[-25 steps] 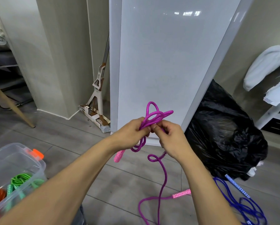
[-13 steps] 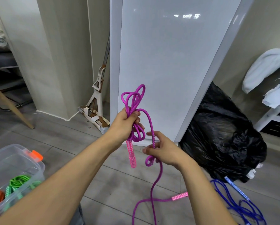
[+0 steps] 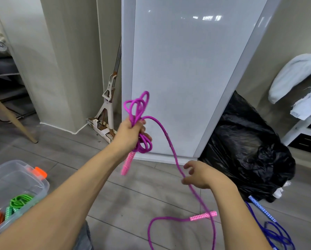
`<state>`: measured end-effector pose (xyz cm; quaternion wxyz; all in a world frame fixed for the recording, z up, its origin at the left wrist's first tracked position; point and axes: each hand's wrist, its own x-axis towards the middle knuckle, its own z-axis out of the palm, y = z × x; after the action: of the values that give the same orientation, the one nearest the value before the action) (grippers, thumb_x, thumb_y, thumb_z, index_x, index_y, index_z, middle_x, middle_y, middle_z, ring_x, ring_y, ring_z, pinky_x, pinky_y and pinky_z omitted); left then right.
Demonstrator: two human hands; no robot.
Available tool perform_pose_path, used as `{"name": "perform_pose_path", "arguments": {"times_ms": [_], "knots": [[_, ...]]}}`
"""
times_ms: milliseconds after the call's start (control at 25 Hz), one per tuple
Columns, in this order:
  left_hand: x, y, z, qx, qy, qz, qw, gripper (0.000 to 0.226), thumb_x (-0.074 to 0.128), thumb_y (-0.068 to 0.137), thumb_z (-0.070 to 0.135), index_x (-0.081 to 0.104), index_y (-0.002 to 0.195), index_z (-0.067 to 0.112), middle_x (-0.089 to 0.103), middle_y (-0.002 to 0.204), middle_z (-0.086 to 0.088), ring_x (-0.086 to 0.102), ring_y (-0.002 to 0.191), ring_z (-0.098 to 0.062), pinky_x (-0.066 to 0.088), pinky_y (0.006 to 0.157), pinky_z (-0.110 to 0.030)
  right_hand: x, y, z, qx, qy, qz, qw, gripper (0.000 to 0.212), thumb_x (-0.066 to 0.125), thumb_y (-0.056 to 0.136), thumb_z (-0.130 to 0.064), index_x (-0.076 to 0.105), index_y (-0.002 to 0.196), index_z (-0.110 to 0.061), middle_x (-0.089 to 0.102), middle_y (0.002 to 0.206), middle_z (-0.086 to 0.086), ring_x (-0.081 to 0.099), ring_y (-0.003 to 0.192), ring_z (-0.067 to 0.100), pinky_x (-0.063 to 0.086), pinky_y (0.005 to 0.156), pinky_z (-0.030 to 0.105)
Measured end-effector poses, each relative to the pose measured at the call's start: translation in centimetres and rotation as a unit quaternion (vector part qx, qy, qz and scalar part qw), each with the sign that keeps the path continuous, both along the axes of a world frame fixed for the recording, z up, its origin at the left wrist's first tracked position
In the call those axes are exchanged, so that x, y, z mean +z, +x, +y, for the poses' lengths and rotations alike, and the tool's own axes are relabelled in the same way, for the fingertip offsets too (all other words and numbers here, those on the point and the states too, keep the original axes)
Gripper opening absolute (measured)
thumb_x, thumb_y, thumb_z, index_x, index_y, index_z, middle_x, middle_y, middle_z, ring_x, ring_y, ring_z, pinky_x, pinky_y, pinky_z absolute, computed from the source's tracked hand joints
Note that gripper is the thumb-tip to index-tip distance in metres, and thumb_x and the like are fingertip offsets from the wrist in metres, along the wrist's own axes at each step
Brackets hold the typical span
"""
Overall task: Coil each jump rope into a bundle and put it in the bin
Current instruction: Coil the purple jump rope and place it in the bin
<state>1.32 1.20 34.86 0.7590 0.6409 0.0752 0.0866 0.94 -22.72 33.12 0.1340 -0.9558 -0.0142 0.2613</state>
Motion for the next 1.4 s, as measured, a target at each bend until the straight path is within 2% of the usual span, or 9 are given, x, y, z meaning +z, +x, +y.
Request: {"name": "perform_pose_path", "arguments": {"times_ms": [120, 240, 320, 440, 560, 720, 960, 1160, 1400], "knots": [[-0.1, -1.3, -2.2, -0.163, 0.004, 0.007, 0.987, 0.014, 0.041, 0.104, 0.009, 0.053, 0.102, 0.003, 0.052, 0.061, 0.003, 0.066, 0.068, -0.033, 0.051, 0.089, -0.058, 0.5, -0.6, 1.6, 0.014, 0.219, -0.092, 0.971, 0.076, 0.078, 0.085, -0.032, 0.038, 0.15, -0.031, 0.045, 0.152, -0.006, 0.045, 0.138, 0.013, 0.04, 0.109, 0.031], [0.0, -1.8, -2.8, -0.231, 0.015, 0.001, 0.973, 0.014, 0.043, 0.104, 0.008, 0.055, 0.1, 0.005, 0.051, 0.067, -0.002, 0.062, 0.073, -0.032, 0.052, 0.077, -0.044, 0.8, -0.4, 3.6, 0.03, 0.392, -0.147, 0.908, 0.048, 0.065, 0.089, -0.003, 0.056, 0.133, -0.021, 0.065, 0.13, -0.006, 0.057, 0.125, 0.004, 0.046, 0.109, 0.032], [0.2, -1.7, -2.4, -0.22, -0.002, 0.02, 0.975, 0.013, 0.043, 0.104, 0.008, 0.055, 0.1, 0.004, 0.049, 0.065, -0.002, 0.059, 0.059, -0.024, 0.053, 0.066, -0.036, 1.5, -0.3, 3.8, 0.0, 0.454, -0.128, 0.882, 0.026, 0.054, 0.093, 0.003, 0.067, 0.113, -0.008, 0.075, 0.098, 0.005, 0.071, 0.097, 0.01, 0.054, 0.098, 0.031], [0.2, -1.5, -2.3, -0.143, 0.007, 0.057, 0.988, 0.013, 0.043, 0.103, 0.011, 0.054, 0.099, 0.005, 0.043, 0.059, 0.002, 0.042, 0.043, -0.014, 0.043, 0.049, -0.03, 2.0, -0.5, 2.8, -0.045, 0.445, -0.132, 0.885, 0.022, 0.055, 0.102, -0.019, 0.069, 0.093, -0.004, 0.06, 0.063, 0.008, 0.063, 0.057, 0.018, 0.055, 0.063, 0.026], [-0.2, -0.3, -1.6, -0.006, -0.013, 0.063, 0.998, 0.009, 0.044, 0.102, 0.011, 0.052, 0.097, 0.01, 0.041, 0.065, -0.001, 0.036, 0.043, -0.013, 0.037, 0.045, -0.027, 1.4, -0.1, 1.5, -0.074, 0.368, -0.163, 0.912, 0.038, 0.057, 0.101, -0.038, 0.068, 0.077, -0.012, 0.042, 0.05, -0.005, 0.039, 0.044, 0.015, 0.037, 0.048, 0.025], [-1.0, 0.7, -0.1, 0.103, -0.058, 0.075, 0.99, 0.011, 0.042, 0.101, 0.01, 0.05, 0.093, 0.011, 0.041, 0.067, -0.002, 0.04, 0.043, -0.015, 0.041, 0.05, -0.03, 1.6, 0.7, 0.5, -0.113, 0.381, -0.218, 0.891, 0.03, 0.049, 0.101, -0.017, 0.071, 0.082, -0.016, 0.043, 0.055, -0.005, 0.032, 0.051, 0.016, 0.026, 0.048, 0.026], [-0.8, -0.5, -2.1, -0.019, -0.063, 0.088, 0.994, 0.011, 0.045, 0.103, 0.013, 0.053, 0.108, 0.006, 0.065, 0.075, -0.009, 0.061, 0.052, -0.022, 0.055, 0.074, -0.046, 2.2, -0.4, 2.9, -0.126, 0.518, -0.211, 0.82, 0.016, 0.054, 0.099, -0.006, 0.066, 0.106, -0.014, 0.077, 0.085, 0.001, 0.043, 0.048, 0.014, 0.038, 0.046, 0.02], [-1.0, -1.4, -3.8, -0.064, -0.071, 0.078, 0.992, 0.014, 0.044, 0.104, 0.012, 0.055, 0.107, 0.004, 0.074, 0.092, -0.016, 0.074, 0.077, -0.032, 0.06, 0.077, -0.049, 1.4, -0.8, 5.2, -0.108, 0.509, -0.231, 0.822, 0.002, 0.068, 0.094, -0.008, 0.067, 0.096, -0.009, 0.077, 0.076, 0.006, 0.049, 0.043, 0.011, 0.04, 0.047, 0.021], [-1.6, -1.3, -4.2, -0.085, -0.067, 0.083, 0.991, 0.021, 0.05, 0.102, 0.013, 0.068, 0.097, 0.004, 0.071, 0.087, -0.017, 0.071, 0.083, -0.03, 0.058, 0.086, -0.047, 0.4, -0.9, 5.8, -0.077, 0.459, -0.279, 0.84, 0.007, 0.075, 0.09, -0.018, 0.077, 0.086, -0.023, 0.073, 0.07, -0.002, 0.067, 0.061, 0.007, 0.046, 0.058, 0.014]]}}
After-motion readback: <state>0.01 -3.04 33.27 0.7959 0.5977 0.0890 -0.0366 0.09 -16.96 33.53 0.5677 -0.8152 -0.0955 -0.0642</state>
